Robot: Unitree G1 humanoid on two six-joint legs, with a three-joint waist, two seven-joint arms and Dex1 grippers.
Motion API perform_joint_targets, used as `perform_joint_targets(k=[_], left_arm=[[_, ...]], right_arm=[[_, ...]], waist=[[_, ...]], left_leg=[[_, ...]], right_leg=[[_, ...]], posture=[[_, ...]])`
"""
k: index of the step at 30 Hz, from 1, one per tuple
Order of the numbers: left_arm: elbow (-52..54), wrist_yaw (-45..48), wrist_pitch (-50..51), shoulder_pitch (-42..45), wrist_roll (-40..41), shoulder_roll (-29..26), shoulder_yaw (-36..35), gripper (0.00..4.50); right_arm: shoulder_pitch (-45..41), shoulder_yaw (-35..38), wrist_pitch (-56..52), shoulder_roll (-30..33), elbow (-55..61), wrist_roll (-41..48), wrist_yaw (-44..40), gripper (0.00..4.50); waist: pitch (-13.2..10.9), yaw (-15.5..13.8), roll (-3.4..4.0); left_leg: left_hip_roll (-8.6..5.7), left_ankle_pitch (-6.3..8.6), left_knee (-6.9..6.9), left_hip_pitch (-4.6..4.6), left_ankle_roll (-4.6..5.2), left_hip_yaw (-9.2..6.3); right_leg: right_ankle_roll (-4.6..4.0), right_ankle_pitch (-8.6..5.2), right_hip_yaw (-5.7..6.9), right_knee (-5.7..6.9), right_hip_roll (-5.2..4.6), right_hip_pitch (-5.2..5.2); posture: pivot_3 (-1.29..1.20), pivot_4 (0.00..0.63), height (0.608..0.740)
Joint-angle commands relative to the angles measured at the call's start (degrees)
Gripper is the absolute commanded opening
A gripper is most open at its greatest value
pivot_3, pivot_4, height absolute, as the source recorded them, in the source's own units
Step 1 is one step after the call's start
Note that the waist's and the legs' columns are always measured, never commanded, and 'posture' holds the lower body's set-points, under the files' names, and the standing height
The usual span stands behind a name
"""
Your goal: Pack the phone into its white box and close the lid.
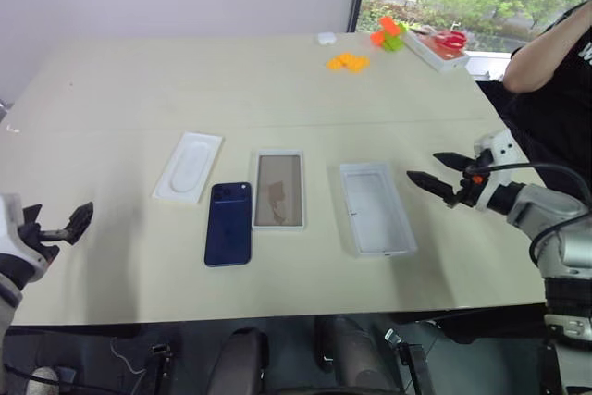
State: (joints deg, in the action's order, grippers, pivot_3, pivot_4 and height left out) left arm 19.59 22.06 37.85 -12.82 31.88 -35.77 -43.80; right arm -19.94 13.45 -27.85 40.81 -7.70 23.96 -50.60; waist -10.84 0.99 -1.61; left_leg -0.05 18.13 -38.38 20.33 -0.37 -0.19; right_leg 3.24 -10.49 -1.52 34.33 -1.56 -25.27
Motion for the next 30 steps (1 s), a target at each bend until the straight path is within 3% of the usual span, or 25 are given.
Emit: perform_joint_targets(k=[1,11,19,24,30], left_arm=[[3.02,-0.43,-0.55,-0.48,0.42,-0.11,-1.97,4.47],[4.46,-1.42,-0.11,-0.26,1.35,0.83,-0.75,4.47],[8.38,-2.99,3.74,3.63,5.82,3.47,4.53,4.47],[8.11,-5.47,8.21,5.61,7.35,3.91,7.33,4.47],[5.30,-15.43,18.75,14.39,14.03,7.60,6.27,4.47]], right_arm=[[-2.07,-0.23,0.77,-0.27,1.32,0.83,-0.60,4.49],[-2.47,-1.47,0.88,-0.42,3.11,0.77,-0.81,4.49],[-5.46,-6.84,-0.55,-2.69,12.63,0.73,0.58,4.49],[-5.19,-11.77,-1.91,-4.97,19.66,0.03,1.52,4.49],[-4.43,-16.65,-3.45,-9.54,25.95,0.59,4.11,4.49]], waist=[[0.00,0.00,0.00],[0.00,-0.03,-0.01],[0.00,0.07,0.00],[0.01,-0.03,-0.01],[0.02,-0.33,-0.04]], left_leg=[[0.00,0.00,0.00,0.00,0.00,0.00],[0.00,0.00,0.00,0.00,0.00,-0.01],[0.00,0.00,0.00,-0.02,0.00,-0.02],[0.01,0.00,0.00,0.01,-0.01,-0.12],[-0.02,-0.01,-0.10,0.04,-0.02,-0.17]], right_leg=[[0.00,0.00,0.00,0.00,0.00,0.00],[-0.02,-0.01,0.00,0.01,0.00,0.00],[0.07,0.05,0.00,0.04,0.01,0.00],[0.08,0.05,0.06,0.07,0.05,-0.02],[0.09,0.07,0.08,0.13,-0.01,-0.01]], posture=[[0.00,0.150,0.740],[0.00,0.150,0.740],[0.00,0.150,0.740],[0.00,0.150,0.740],[0.00,0.150,0.740]])
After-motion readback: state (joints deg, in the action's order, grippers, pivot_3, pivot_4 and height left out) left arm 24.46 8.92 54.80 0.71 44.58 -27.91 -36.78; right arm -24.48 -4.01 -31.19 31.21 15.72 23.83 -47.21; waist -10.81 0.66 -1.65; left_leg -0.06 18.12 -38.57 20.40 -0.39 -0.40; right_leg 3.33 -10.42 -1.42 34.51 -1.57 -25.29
